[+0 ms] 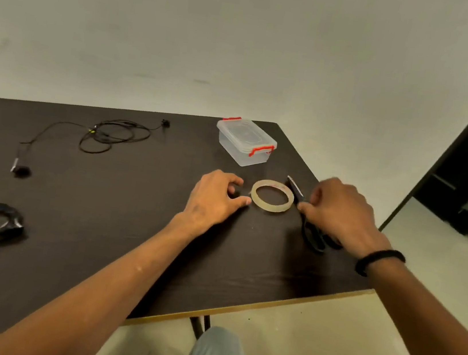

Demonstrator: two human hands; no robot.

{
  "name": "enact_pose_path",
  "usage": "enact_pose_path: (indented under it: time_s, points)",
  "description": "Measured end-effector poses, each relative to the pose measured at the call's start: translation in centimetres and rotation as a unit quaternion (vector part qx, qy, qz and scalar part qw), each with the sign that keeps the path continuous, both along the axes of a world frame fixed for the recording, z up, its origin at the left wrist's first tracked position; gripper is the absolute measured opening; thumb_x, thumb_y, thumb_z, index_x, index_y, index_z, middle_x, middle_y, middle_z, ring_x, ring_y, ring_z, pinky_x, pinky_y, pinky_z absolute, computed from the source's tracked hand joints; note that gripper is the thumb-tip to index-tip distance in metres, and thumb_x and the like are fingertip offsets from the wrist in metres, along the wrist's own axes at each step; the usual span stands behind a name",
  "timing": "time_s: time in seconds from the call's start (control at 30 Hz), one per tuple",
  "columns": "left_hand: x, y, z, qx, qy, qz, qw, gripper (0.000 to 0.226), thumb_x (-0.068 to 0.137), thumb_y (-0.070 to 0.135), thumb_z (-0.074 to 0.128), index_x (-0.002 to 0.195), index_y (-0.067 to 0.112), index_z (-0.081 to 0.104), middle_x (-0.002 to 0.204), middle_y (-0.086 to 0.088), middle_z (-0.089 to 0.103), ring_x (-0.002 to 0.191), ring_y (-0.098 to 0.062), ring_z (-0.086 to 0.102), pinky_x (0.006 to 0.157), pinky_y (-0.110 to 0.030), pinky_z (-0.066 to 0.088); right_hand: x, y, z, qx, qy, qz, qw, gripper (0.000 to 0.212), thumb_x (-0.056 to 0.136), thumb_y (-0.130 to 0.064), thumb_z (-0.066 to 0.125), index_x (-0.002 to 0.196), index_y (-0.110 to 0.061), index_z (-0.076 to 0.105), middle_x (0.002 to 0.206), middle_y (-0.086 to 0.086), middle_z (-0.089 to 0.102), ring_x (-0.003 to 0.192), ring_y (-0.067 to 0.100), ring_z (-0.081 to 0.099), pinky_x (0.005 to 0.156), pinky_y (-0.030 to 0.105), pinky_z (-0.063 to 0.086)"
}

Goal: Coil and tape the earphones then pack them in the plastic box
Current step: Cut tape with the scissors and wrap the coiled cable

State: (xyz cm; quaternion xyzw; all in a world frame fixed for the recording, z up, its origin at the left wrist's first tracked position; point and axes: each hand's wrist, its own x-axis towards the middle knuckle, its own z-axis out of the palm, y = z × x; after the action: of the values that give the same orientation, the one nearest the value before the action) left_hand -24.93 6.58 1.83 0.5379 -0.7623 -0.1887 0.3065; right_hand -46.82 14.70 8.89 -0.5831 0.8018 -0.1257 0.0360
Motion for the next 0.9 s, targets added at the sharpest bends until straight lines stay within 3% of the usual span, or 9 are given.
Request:
enact_pose_path:
  time_s: [0.13, 0.33, 0.5, 0.57, 0.63, 0.73, 0.77, 0.83, 0.9]
  points:
    - [-0.9, -1.3, -0.3, -0.004, -0.005, -0.005, 1.000, 0.048, 0.083, 0.051, 0.082, 0.124, 0.028, 0.075, 0.096, 0.009, 0.063, 0.091, -0.009, 0.061, 0.085, -0.030, 0.052, -2.2, 1.8, -0.8, 0.084, 0.028, -0.019, 0.996, 0.037, 0.087, -0.055, 0.077, 0.097, -0.023, 0.064, 0.093, 0.003, 0.066, 0.089, 0.028, 0.065, 0.074, 0.037, 0.052]
    - [-1.5, -1.9, -0.6, -0.015, -0.003, -0.014, 1.000, 0.025, 0.088, 0.048, 0.079, 0.109, 0.035, 0.081, 0.094, 0.014, 0.074, 0.086, -0.004, 0.063, 0.081, -0.030, 0.055, -2.4, 1.8, -1.0, 0.082, -0.007, -0.011, 0.997, 0.035, 0.082, -0.048, 0.087, 0.099, -0.025, 0.066, 0.097, 0.003, 0.070, 0.093, 0.028, 0.066, 0.080, 0.039, 0.056]
    - [-2.0, -2.2, -0.6, -0.017, 0.002, -0.008, 1.000, 0.014, 0.092, 0.039, 0.077, 0.103, 0.032, 0.082, 0.091, 0.014, 0.070, 0.083, -0.004, 0.062, 0.079, -0.030, 0.056, -2.5, 0.8, -0.3, 0.087, 0.007, -0.015, 0.996, 0.034, 0.073, -0.042, 0.090, 0.092, -0.025, 0.067, 0.095, 0.003, 0.071, 0.094, 0.030, 0.067, 0.080, 0.038, 0.055]
    - [-2.1, -2.2, -0.6, -0.020, 0.001, -0.004, 1.000, 0.012, 0.093, 0.037, 0.076, 0.102, 0.031, 0.081, 0.089, 0.014, 0.069, 0.082, -0.003, 0.062, 0.079, -0.030, 0.056, -3.3, 0.4, 0.2, 0.097, -0.045, -0.025, 0.994, 0.027, 0.075, -0.036, 0.090, 0.089, -0.021, 0.073, 0.088, 0.003, 0.073, 0.090, 0.027, 0.071, 0.086, 0.040, 0.059]
    - [-2.1, -2.1, -0.6, -0.019, 0.000, 0.000, 1.000, 0.009, 0.093, 0.033, 0.075, 0.098, 0.029, 0.081, 0.085, 0.015, 0.068, 0.080, -0.003, 0.063, 0.078, -0.030, 0.056, -4.5, 0.3, 0.6, 0.095, -0.171, -0.034, 0.980, 0.019, 0.081, -0.022, 0.089, 0.094, -0.015, 0.077, 0.087, 0.009, 0.077, 0.088, 0.027, 0.076, 0.087, 0.043, 0.064]
    - [-1.8, -1.6, -0.8, -0.024, 0.005, 0.002, 1.000, 0.007, 0.091, 0.030, 0.074, 0.091, 0.026, 0.079, 0.085, 0.012, 0.069, 0.079, -0.006, 0.066, 0.078, -0.032, 0.060, -5.6, 1.1, 0.8, 0.058, -0.427, -0.048, 0.901, 0.025, 0.093, -0.002, 0.076, 0.118, -0.005, 0.071, 0.096, 0.025, 0.079, 0.078, 0.027, 0.079, 0.065, 0.032, 0.066]
    - [-1.6, -1.4, -0.9, -0.028, 0.002, 0.001, 1.000, 0.007, 0.090, 0.030, 0.074, 0.090, 0.026, 0.078, 0.086, 0.011, 0.069, 0.078, -0.006, 0.065, 0.076, -0.032, 0.059, -5.4, 1.4, 0.4, 0.039, -0.481, -0.034, 0.875, 0.030, 0.095, 0.001, 0.073, 0.124, -0.004, 0.069, 0.097, 0.026, 0.079, 0.077, 0.027, 0.079, 0.065, 0.030, 0.065]
    - [-1.3, -0.8, -0.9, -0.038, -0.004, -0.004, 0.999, 0.007, 0.090, 0.030, 0.073, 0.090, 0.025, 0.077, 0.087, 0.010, 0.067, 0.075, -0.006, 0.063, 0.071, -0.027, 0.053, -3.7, 1.9, -0.8, -0.008, -0.508, 0.011, 0.861, 0.044, 0.087, -0.002, 0.081, 0.129, -0.007, 0.069, 0.099, 0.019, 0.081, 0.088, 0.026, 0.079, 0.083, 0.035, 0.065]
    - [-1.0, -0.2, -1.0, -0.047, -0.003, -0.013, 0.999, 0.007, 0.090, 0.030, 0.073, 0.091, 0.024, 0.078, 0.088, 0.010, 0.065, 0.073, -0.004, 0.060, 0.068, -0.022, 0.047, -0.9, 1.9, -2.3, -0.063, -0.466, 0.055, 0.881, 0.059, 0.071, -0.015, 0.097, 0.125, -0.017, 0.073, 0.102, 0.007, 0.083, 0.095, 0.018, 0.080, 0.090, 0.033, 0.063]
